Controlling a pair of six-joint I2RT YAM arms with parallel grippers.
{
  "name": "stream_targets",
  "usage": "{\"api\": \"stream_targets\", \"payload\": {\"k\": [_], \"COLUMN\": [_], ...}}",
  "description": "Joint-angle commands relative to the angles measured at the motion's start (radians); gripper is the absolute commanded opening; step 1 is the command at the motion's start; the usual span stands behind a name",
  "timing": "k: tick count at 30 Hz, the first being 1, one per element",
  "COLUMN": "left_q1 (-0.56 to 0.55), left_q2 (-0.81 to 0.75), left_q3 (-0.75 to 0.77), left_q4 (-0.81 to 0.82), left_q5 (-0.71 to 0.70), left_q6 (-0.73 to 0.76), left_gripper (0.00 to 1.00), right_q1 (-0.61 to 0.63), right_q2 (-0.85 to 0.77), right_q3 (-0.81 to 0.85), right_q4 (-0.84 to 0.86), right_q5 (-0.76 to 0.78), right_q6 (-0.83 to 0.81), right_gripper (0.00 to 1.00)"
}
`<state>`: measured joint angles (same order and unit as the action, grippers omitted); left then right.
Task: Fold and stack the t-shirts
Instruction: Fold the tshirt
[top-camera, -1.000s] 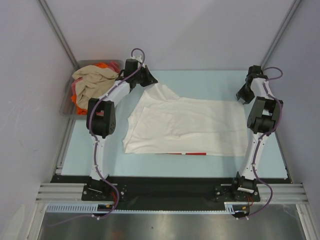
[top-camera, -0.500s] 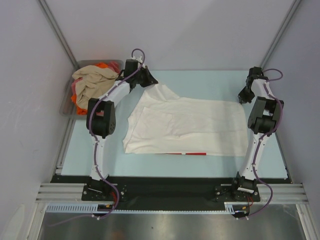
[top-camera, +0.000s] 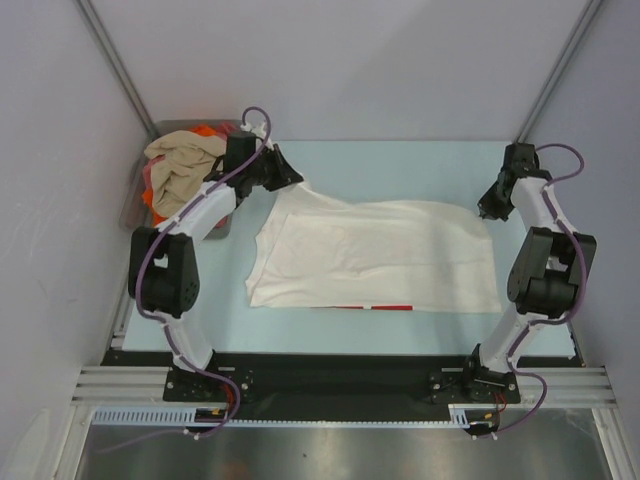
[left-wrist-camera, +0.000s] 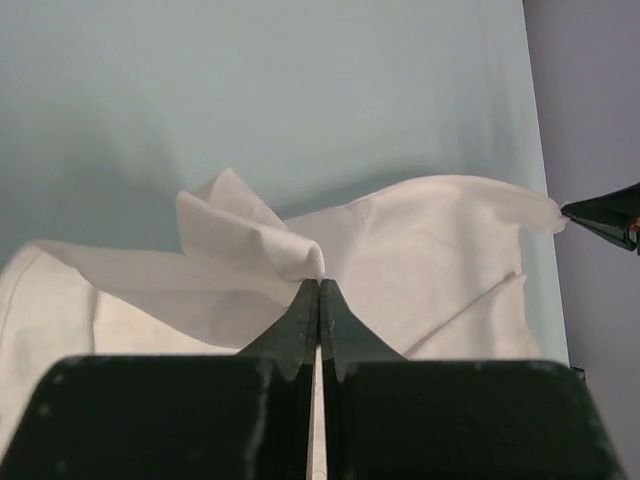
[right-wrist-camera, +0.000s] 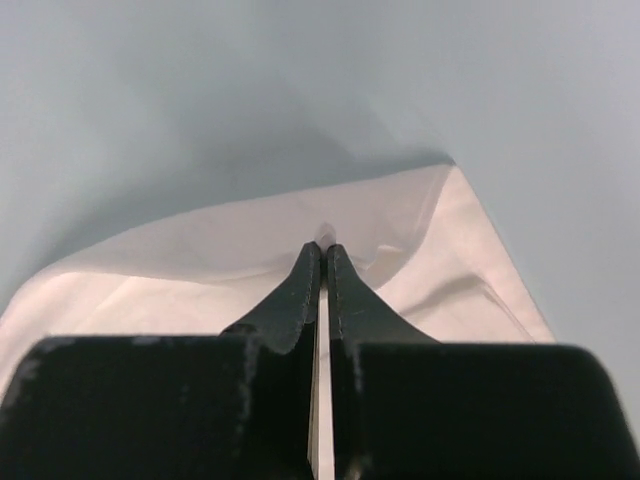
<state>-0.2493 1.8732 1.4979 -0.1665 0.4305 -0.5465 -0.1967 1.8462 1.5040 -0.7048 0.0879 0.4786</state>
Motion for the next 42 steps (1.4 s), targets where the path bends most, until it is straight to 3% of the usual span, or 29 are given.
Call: {"api": "stream_targets", "payload": {"k": [1, 9, 18, 28, 29, 32, 33, 35, 38, 41, 42], "left_q1": [-0.007, -0.034, -0.079, -0.1, -0.107, -0.133, -0.137, -0.142, -0.143, -0.143, -0.143], "left_q2": [-0.135, -0.305, -0.457, -0.554, -0.584, -0.676, -0.706, -0.811, -0.965, -1.094, -1.123], "left_q3": [-0.155, -0.378, -0.56, -0.685, -0.703, -0.794, -0.839, -0.886, -0.939, -0.967, -0.991], "left_q4": [0.051, 0.055, 0.044, -0.028, -0.033, -0.057, -0.079, -0.1, -0.171, -0.217, -0.215], "left_q5": [-0.029, -0.084, -0.197, -0.203, -0.2, -0.193, -0.194, -0.193, -0.251, -0.324, -0.344], "left_q6": [0.025, 0.017, -0.041, -0.093, -0.105, -0.145, -0.154, -0.171, -0.162, -0.139, -0.132], "left_gripper": [0.0, 0.0, 0.0, 0.01, 0.03, 0.27, 0.33, 0.43, 0.52, 0.54, 0.55], "right_q1": [-0.013, -0.089, -0.107, -0.118, -0.133, -0.164, -0.167, -0.153, -0.09, 0.106, 0.225], "right_q2": [-0.077, -0.225, -0.274, -0.285, -0.294, -0.327, -0.34, -0.367, -0.427, -0.464, -0.461], "right_q3": [-0.109, -0.301, -0.35, -0.381, -0.387, -0.41, -0.415, -0.415, -0.396, -0.375, -0.366], "right_q4": [0.059, 0.097, 0.099, 0.056, 0.053, 0.05, 0.048, 0.044, 0.036, 0.05, 0.073], "right_q5": [-0.019, -0.031, -0.013, 0.047, 0.049, 0.021, 0.016, 0.0, -0.023, -0.001, 0.003], "right_q6": [0.017, 0.008, -0.005, 0.009, 0.014, 0.023, 0.025, 0.032, 0.061, 0.101, 0.109], "right_gripper": [0.0, 0.0, 0.0, 0.0, 0.17, 0.6, 0.65, 0.73, 0.74, 0.74, 0.73]}}
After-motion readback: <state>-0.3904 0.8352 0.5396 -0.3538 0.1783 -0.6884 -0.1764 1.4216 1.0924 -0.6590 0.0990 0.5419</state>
